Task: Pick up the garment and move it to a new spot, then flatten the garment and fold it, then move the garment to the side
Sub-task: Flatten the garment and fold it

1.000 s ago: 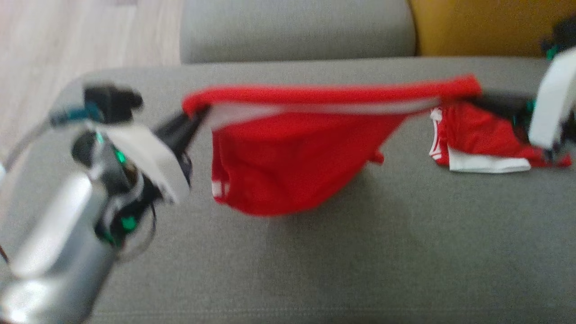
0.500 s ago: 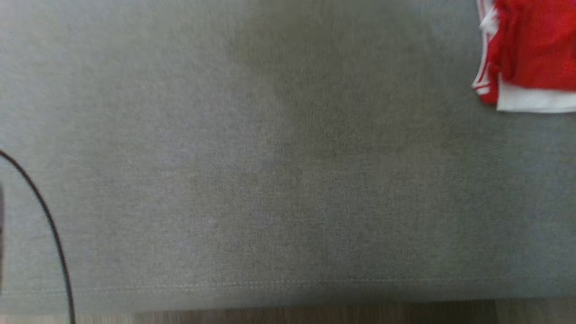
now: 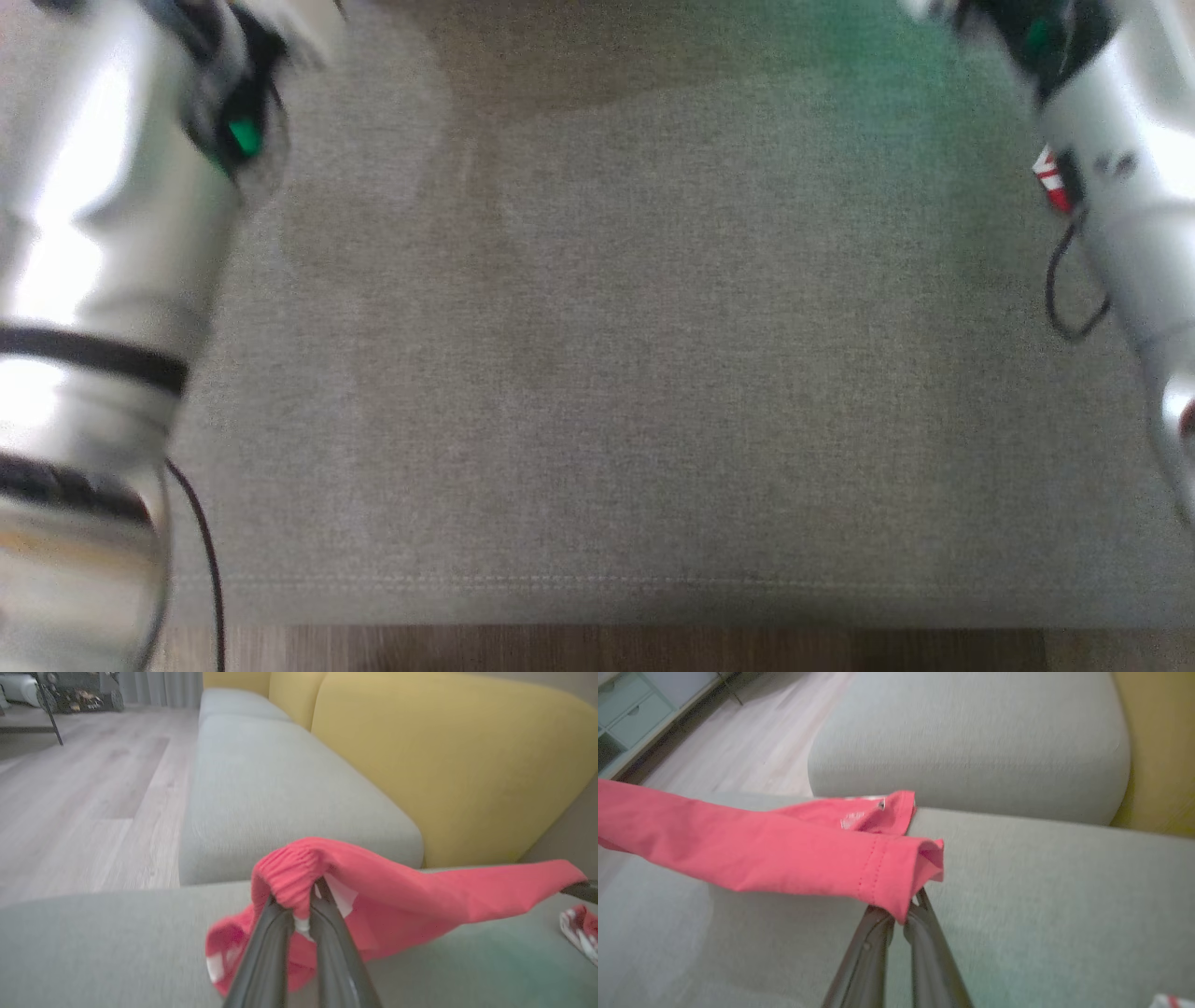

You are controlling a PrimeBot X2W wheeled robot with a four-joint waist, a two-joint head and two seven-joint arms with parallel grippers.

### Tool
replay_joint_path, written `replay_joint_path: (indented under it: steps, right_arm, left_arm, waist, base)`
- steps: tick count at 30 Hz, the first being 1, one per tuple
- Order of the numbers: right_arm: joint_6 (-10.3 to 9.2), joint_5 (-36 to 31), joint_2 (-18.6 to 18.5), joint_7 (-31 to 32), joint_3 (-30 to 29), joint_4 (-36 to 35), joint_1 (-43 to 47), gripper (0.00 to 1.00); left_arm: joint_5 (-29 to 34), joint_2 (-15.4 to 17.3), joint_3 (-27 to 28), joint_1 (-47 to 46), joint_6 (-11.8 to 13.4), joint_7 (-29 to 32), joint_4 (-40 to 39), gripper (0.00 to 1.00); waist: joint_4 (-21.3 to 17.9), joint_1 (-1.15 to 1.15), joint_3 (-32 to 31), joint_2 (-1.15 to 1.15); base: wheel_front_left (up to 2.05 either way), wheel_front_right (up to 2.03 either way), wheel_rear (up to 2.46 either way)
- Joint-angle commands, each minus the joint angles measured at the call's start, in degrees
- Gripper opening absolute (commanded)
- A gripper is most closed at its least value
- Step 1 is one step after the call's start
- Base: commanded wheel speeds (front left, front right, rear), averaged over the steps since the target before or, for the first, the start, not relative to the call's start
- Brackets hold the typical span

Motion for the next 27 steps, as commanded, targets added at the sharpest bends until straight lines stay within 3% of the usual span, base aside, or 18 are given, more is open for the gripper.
replay_joint_path:
  steps: [1, 8, 16, 27]
  right_arm:
    - [0.37, 1.79, -0.14, 2.12, 1.21, -1.74, 1.67, 0.0]
    - [0.37, 10.43, -5.66, 13.73, 6.55, -3.75, 12.21, 0.0]
    - [0.37, 17.76, -10.56, 29.22, 8.14, -5.29, 19.86, 0.0]
    - [0.37, 18.63, -16.05, 38.52, 6.9, -8.44, 27.44, 0.0]
  left_arm:
    - [-1.14, 2.47, -1.47, 1.04, -0.33, 0.02, -2.28, 0.0]
    - [-6.07, 5.93, -12.64, 13.33, -0.34, 0.95, -4.88, 0.0]
    - [-7.26, 7.66, -21.62, 20.03, -0.34, 1.49, -5.16, 0.0]
    - [-8.23, 7.19, -29.34, 24.91, -0.35, -0.98, -4.78, 0.0]
  waist:
    - [0.72, 0.0, -1.21, 0.0]
    - [2.98, 0.0, -5.95, 0.0]
    - [4.85, 0.0, -11.06, 0.0]
    - [6.34, 0.0, -16.71, 0.0]
  base:
    - [0.0, 0.0, 0.0]
    - [0.0, 0.0, 0.0]
    - [0.0, 0.0, 0.0]
    - [0.0, 0.0, 0.0]
